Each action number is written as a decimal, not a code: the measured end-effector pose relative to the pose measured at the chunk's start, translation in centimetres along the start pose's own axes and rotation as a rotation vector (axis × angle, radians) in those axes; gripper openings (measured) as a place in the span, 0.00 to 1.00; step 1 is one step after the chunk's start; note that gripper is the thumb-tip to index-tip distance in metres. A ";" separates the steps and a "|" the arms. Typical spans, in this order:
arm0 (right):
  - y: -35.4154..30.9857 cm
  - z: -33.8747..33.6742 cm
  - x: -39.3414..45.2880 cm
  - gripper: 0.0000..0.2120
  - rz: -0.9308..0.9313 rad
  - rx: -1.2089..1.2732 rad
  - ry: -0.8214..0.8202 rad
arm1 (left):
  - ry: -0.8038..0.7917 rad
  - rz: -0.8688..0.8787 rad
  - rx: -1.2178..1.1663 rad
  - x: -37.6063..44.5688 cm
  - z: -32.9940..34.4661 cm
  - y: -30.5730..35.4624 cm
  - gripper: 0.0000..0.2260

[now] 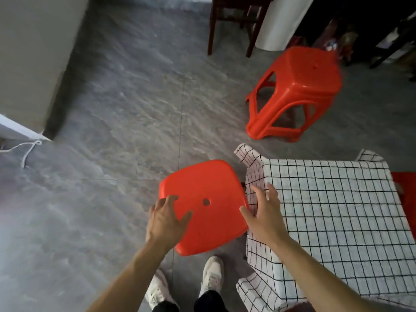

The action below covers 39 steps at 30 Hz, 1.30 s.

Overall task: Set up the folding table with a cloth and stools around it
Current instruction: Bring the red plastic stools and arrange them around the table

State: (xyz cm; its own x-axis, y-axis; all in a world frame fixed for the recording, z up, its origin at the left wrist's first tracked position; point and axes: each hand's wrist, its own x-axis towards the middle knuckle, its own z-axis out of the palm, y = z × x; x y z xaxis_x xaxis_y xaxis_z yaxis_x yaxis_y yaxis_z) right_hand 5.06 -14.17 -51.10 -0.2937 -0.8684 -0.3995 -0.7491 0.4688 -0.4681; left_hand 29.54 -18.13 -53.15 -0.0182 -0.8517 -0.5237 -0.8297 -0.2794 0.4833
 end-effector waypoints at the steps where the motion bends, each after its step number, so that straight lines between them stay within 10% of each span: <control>1: 0.5 1.2 1.0 0.33 0.005 -0.003 -0.007 | 0.030 -0.025 -0.002 0.8 1.1 -0.6 0.27; 11: 4.6 9.9 8.4 0.60 -0.007 -0.149 -0.180 | 0.121 -0.115 -0.087 5.6 9.0 -5.8 0.40; 39: 3.5 14.0 4.0 0.58 0.115 0.082 -0.041 | 0.012 0.010 -0.016 7.6 6.9 -8.5 0.49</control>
State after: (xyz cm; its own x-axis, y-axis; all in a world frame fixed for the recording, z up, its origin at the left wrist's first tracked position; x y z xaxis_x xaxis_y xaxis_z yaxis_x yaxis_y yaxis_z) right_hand 9.59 -13.69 -65.42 -0.3491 -0.8019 -0.4849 -0.6603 0.5777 -0.4799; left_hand 32.57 -19.13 -66.09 -0.0203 -0.8597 -0.5105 -0.8204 -0.2774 0.4999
